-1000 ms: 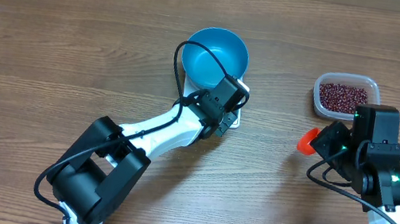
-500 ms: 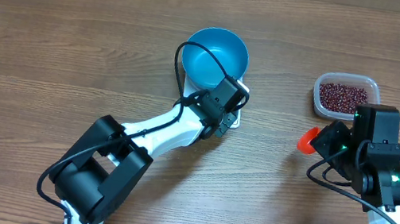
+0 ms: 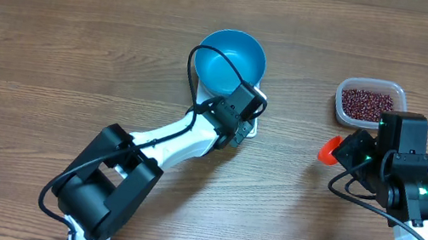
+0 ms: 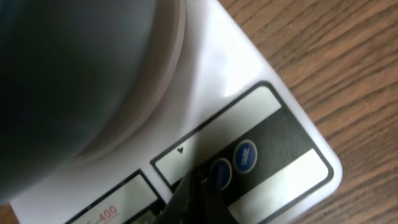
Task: Scoop item into bowl and weigh 150g on scale
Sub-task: 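Lift the left gripper off the scale and pull it back left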
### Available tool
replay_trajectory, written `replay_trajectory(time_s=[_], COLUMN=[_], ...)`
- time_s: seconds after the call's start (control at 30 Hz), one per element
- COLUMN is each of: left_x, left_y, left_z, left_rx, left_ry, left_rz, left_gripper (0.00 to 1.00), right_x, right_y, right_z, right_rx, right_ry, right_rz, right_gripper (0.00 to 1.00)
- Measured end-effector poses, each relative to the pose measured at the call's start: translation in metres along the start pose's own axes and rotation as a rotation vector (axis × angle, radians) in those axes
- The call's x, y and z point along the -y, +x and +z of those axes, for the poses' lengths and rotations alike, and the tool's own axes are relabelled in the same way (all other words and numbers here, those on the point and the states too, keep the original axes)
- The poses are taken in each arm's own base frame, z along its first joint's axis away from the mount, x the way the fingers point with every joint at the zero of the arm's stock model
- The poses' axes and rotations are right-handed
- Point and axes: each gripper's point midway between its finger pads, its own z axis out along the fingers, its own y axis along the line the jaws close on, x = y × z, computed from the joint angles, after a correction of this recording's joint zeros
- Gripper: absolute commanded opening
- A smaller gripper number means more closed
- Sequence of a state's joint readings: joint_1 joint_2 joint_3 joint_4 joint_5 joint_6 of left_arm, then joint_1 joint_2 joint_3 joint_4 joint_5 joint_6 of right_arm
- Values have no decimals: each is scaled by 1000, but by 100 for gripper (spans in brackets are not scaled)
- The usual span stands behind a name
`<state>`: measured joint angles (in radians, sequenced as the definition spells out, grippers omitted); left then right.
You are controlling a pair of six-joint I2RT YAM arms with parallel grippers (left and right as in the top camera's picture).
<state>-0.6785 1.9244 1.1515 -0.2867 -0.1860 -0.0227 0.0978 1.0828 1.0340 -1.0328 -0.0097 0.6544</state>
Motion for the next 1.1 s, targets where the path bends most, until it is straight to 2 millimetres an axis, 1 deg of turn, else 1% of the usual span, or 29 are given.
replay_trajectory(time_s=[0.1,0.17,0.23,0.3,0.33,0.37,0.4,0.43,0.5,0.6,0.77,0.9,1.07,1.1], left_x=[-2,-4,-6,-10,-11,-12,-13,-15,-17,-22,-31,-42,-68,-70], left_y=[6,7,6,5,4,6,8,9,8,7,7,2,15,15], left_z=[-6,-15,-27,-45,-51,-59,-65,-74,-86,-109,-141,-163,-182,-185], left_rx=[-27,-35,-35,-32,-29,-34,-42,-44,-33,-14,18,66,63,71], left_ry=[-4,-6,-7,-6,-6,-7,-7,-8,-7,-6,-7,8,24,29], left_rz=[5,7,7,6,5,1,-10,-27,-51,-80,-95,-130,-205,-211], left_gripper=[4,4,4,4,5,34,100,99,100,100,99,99,99,99], right_x=[0,0,0,0,0,0,0,0,0,0,0,1,2,2], right_y=[0,0,0,0,0,0,0,0,0,0,0,1,2,2], right_z=[0,0,0,0,0,0,0,0,0,0,0,0,0,0], right_rx=[0,0,1,0,0,0,0,0,0,-1,-1,-4,-9,-9], right_ry=[0,0,0,0,0,0,0,0,0,-1,-1,2,6,7], right_rz=[0,0,0,0,-1,0,0,0,0,0,-1,-1,-1,0], right_gripper=[4,4,4,4,4,4,4,4,4,4,4,4,4,4])
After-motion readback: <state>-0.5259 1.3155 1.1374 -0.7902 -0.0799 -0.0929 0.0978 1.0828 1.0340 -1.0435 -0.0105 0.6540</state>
